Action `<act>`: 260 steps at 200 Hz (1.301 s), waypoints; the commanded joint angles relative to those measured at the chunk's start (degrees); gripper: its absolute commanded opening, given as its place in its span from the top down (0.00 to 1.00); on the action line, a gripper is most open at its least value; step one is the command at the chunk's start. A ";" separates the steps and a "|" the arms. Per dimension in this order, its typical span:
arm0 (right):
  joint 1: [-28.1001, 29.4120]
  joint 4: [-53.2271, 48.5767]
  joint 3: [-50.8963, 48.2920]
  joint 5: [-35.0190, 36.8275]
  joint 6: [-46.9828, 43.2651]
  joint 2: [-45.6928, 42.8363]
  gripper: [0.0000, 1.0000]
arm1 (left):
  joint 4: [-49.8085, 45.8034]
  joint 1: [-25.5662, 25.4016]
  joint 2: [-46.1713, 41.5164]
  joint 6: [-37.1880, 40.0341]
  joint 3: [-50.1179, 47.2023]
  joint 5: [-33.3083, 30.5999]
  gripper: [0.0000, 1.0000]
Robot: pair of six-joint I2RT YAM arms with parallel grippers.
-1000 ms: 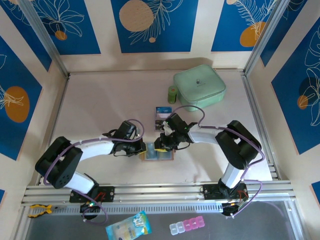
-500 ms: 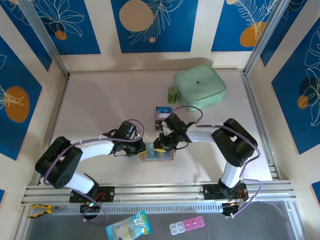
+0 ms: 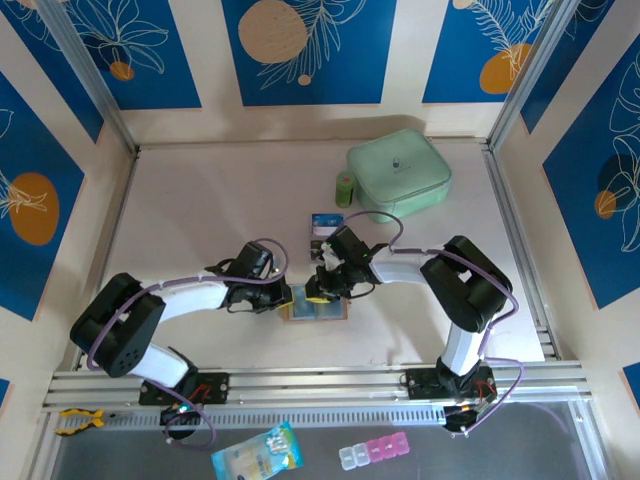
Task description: Take the credit cards out of the card holder
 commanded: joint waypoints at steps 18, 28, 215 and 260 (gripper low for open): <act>0.39 -4.48 1.70 0.85 -1.12 0.53 0.78 | -1.45 0.38 0.36 0.26 -1.51 -0.51 0.93; 0.43 -5.54 1.79 1.82 -1.50 0.26 0.78 | -1.46 0.40 0.40 0.22 -1.57 -0.51 0.93; 0.49 -12.47 4.07 6.22 -4.10 -3.66 0.77 | -3.47 0.39 -1.74 0.39 -0.21 -0.60 0.92; 0.07 -12.16 3.38 5.87 -4.26 -4.17 0.77 | -4.67 0.35 -3.09 0.57 1.06 -0.08 0.92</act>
